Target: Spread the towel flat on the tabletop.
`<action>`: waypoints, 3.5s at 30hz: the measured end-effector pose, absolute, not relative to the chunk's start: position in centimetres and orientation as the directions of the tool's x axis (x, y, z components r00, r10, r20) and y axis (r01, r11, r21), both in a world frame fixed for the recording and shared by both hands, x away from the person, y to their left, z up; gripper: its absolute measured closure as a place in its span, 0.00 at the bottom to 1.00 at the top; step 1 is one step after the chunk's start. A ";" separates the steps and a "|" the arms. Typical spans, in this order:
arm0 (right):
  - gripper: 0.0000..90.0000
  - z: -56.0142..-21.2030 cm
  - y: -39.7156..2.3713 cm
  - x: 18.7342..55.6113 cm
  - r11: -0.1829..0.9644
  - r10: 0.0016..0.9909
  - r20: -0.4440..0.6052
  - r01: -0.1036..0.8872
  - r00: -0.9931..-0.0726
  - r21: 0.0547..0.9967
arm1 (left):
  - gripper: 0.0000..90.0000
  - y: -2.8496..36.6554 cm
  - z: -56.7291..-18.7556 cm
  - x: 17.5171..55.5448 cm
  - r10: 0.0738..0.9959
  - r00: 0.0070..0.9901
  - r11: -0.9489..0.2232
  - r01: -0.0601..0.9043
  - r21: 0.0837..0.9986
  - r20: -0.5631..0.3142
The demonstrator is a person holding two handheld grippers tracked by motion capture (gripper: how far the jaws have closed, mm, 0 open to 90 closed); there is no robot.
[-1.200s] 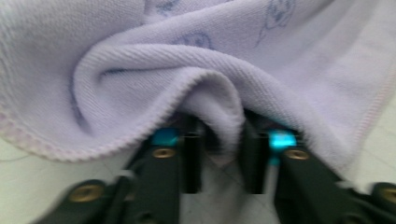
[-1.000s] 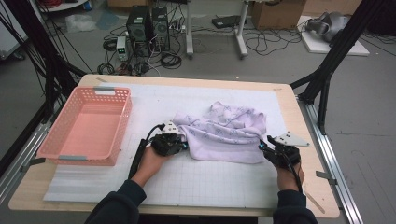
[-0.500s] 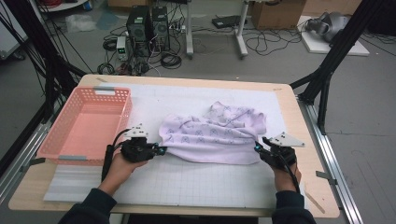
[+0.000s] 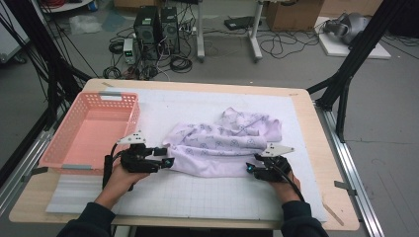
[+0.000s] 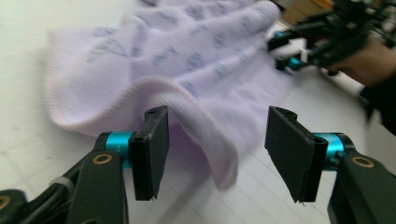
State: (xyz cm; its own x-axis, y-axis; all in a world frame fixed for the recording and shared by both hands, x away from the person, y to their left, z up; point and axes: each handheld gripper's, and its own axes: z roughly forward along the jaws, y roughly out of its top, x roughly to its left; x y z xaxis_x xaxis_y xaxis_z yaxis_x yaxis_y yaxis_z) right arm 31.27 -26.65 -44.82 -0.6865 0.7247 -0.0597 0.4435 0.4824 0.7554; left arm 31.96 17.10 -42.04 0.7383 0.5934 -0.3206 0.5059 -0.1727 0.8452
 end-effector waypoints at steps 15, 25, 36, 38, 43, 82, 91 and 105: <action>0.97 -44.7 -27.1 31.4 0.484 0.712 -0.033 0.456 -0.701 0.747 | 0.79 12.6 -44.6 33.4 0.743 0.669 -0.421 0.483 0.767 -0.013; 0.97 -44.2 -28.0 30.4 0.497 0.720 -0.026 0.490 -0.693 0.716 | 0.90 13.1 -44.5 32.2 0.737 0.670 -0.374 0.511 0.774 -0.086; 0.98 -43.1 -29.2 24.9 0.520 0.699 -0.009 0.500 -0.715 0.693 | 0.90 13.5 -43.6 28.6 0.662 0.722 -0.326 0.518 0.791 -0.200; 0.98 -43.0 -29.5 23.9 0.518 0.693 0.000 0.498 -0.721 0.695 | 0.90 13.5 -43.5 28.0 0.655 0.723 -0.313 0.522 0.793 -0.217; 0.72 -42.6 -29.9 22.8 0.477 0.712 0.018 0.503 -0.701 0.720 | 0.56 13.5 -44.0 27.0 0.712 0.671 -0.279 0.542 0.792 -0.208; 0.36 -43.5 -31.6 25.4 0.338 0.854 -0.026 0.517 -0.520 0.786 | 0.34 15.2 -45.2 28.2 0.781 0.589 -0.223 0.571 0.790 -0.206; 0.74 -44.7 -31.6 24.8 0.364 0.816 0.043 0.569 -0.576 0.738 | 0.73 15.2 -45.1 27.0 0.747 0.658 -0.349 0.504 0.790 -0.090; 0.96 -43.7 -33.0 21.4 0.411 0.757 0.068 0.554 -0.650 0.724 | 0.97 16.8 -44.1 24.1 0.652 0.731 -0.349 0.523 0.777 -0.199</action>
